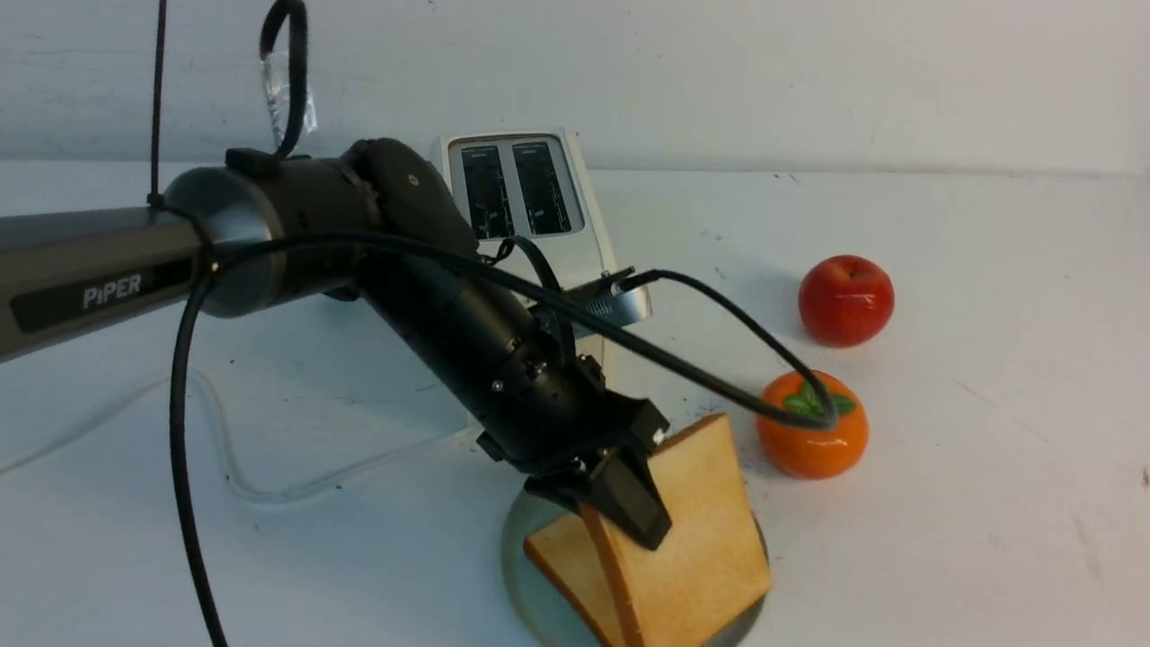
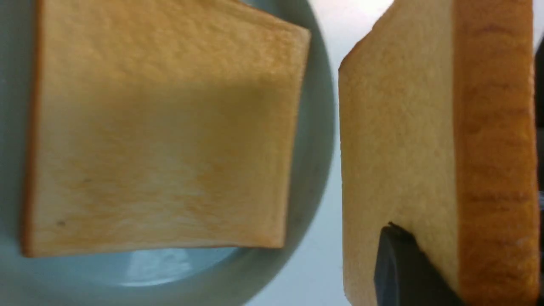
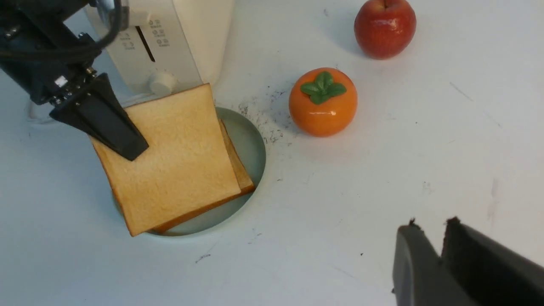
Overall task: Take toasted bread from bread machine on white table place on plate.
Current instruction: 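Place the slice of bread on the plate with the left gripper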
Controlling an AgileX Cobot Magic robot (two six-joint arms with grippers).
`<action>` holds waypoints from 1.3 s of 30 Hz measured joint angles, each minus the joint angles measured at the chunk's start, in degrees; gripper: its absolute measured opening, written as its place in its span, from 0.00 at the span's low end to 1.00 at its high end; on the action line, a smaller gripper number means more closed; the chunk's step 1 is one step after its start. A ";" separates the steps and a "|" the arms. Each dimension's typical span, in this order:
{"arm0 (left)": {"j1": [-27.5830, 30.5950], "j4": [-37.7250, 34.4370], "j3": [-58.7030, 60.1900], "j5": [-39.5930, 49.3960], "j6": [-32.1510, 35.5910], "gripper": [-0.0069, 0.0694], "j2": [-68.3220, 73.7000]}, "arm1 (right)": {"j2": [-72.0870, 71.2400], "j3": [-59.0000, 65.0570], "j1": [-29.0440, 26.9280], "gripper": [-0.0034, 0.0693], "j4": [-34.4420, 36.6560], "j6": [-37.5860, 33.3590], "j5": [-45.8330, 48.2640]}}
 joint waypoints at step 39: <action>-0.18 21.55 -3.62 -12.52 -9.29 0.69 2.00 | 0.00 0.00 0.00 0.23 0.59 0.00 0.62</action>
